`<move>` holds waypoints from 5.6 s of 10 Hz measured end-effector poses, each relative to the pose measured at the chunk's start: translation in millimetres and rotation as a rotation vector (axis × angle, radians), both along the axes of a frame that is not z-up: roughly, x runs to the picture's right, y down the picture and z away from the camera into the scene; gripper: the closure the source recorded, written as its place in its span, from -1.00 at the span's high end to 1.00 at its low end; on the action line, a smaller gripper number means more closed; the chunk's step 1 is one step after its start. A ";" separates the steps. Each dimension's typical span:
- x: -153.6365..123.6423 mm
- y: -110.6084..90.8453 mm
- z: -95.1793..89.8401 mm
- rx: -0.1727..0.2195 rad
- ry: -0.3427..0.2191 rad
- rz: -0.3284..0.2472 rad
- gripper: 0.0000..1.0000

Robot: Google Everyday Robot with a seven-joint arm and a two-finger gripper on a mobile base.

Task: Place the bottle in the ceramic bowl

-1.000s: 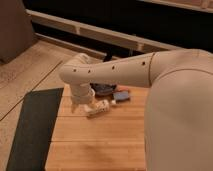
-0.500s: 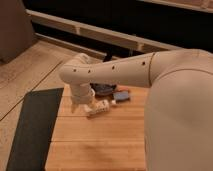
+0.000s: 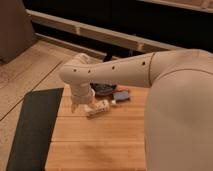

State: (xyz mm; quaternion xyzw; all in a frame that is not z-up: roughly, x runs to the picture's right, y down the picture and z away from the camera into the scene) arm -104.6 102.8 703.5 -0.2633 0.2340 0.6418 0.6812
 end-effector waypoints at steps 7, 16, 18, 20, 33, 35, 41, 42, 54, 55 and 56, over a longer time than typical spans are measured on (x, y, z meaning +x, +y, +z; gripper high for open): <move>0.1 0.1 0.0 0.000 0.000 0.000 0.30; 149.3 -40.8 1.3 0.219 0.308 0.217 0.30; 183.9 -46.4 -0.6 0.257 0.379 0.191 0.30; 197.5 -48.9 -2.4 0.265 0.418 0.182 0.30; 214.5 -61.7 100.4 0.240 0.258 0.100 0.30; 197.0 -53.3 118.7 0.211 0.232 0.073 0.30; 153.1 -61.7 168.6 0.186 0.150 0.023 0.30; 143.4 -63.1 177.1 0.185 0.129 0.023 0.30; 140.8 -38.3 201.5 0.154 0.162 0.210 0.30; 145.6 -38.7 202.4 0.162 0.203 0.248 0.30; 154.6 -41.4 203.8 0.175 0.282 0.322 0.30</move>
